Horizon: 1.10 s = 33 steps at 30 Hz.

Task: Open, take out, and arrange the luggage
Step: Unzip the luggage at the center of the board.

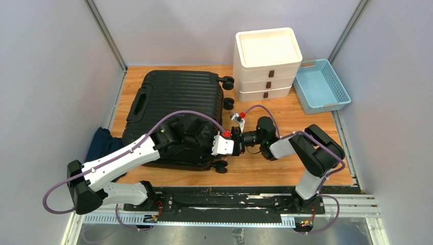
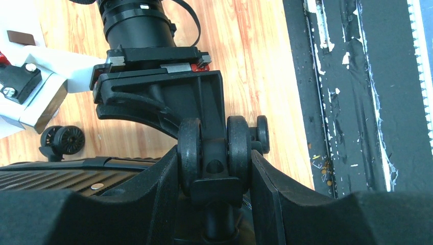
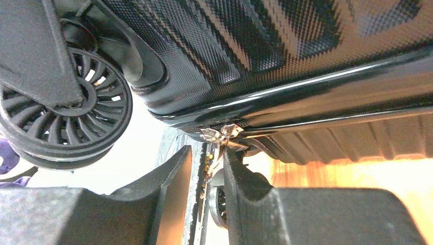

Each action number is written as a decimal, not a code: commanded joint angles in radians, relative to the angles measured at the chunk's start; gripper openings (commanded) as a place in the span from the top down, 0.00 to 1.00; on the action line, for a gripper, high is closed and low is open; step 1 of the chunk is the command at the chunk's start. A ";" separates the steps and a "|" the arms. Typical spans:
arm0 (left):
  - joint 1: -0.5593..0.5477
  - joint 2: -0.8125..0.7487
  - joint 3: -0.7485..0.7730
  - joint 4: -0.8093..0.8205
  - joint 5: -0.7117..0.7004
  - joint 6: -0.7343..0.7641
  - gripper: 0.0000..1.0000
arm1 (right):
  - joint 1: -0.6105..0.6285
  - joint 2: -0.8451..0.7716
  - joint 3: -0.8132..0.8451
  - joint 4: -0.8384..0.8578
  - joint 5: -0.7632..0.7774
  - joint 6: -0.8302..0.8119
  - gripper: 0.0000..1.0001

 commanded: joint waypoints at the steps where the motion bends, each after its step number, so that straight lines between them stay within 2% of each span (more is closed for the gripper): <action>1: 0.004 -0.040 0.100 0.215 0.046 0.051 1.00 | -0.016 -0.053 0.024 -0.152 0.021 -0.122 0.68; 5: 0.004 -0.038 0.097 0.224 0.050 0.053 1.00 | -0.017 -0.069 0.037 -0.254 0.026 -0.160 0.69; 15: 0.004 -0.032 0.100 0.236 0.062 0.043 1.00 | -0.017 0.017 0.045 0.005 -0.008 0.074 0.63; 25: 0.004 -0.015 0.108 0.248 0.071 0.041 1.00 | -0.013 0.049 0.063 -0.064 -0.001 0.035 0.62; 29: 0.004 -0.014 0.112 0.244 0.062 0.046 1.00 | -0.008 0.039 0.058 -0.064 -0.010 0.033 0.68; 33: 0.006 -0.020 0.111 0.232 0.049 0.055 1.00 | -0.008 0.005 0.039 -0.086 -0.018 0.019 0.83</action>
